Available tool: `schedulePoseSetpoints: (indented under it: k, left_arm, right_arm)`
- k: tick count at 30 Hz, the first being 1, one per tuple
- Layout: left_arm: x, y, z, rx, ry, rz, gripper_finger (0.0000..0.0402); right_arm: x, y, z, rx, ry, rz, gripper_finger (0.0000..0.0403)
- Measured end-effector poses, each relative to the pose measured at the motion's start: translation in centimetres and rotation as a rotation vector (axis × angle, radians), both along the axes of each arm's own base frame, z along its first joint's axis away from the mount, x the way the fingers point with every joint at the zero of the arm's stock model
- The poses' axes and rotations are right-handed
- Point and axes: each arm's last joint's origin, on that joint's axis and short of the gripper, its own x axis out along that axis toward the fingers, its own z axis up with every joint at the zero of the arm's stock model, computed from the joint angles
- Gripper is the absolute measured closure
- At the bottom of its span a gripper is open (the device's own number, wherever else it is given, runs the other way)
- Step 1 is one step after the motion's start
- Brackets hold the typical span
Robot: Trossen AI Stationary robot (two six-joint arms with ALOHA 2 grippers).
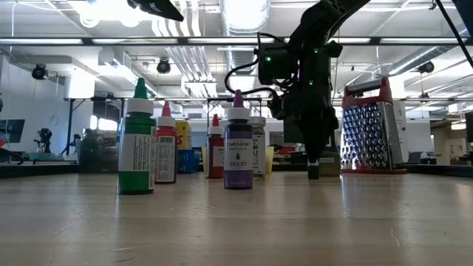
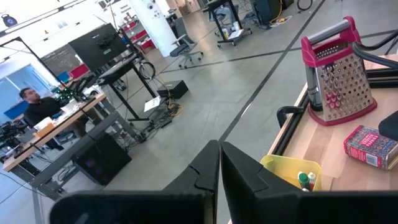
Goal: Pick & Place Kitchen Items
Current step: Put the black food coloring bottle into the yellow bin
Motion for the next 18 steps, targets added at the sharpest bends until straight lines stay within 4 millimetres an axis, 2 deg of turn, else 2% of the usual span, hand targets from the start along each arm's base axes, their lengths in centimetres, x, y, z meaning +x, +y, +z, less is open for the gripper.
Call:
schedulePoseSetpoints:
  k: [11,14,18]
  left_arm:
    - [0.0,0.0,0.0,0.000,0.000,0.000,0.0380]
    - [0.0,0.0,0.0,0.000,0.000,0.000,0.0380]
    - [0.0,0.0,0.0,0.000,0.000,0.000,0.0380]
  right_arm:
    - [0.3,-0.2,0.5,0.019,-0.017,0.015,0.0343]
    - [0.7,-0.7,1.9,0.003,-0.020,0.012,0.0346]
    - [1.3,-2.2,4.8,-0.047,-0.041,0.025,0.0345]
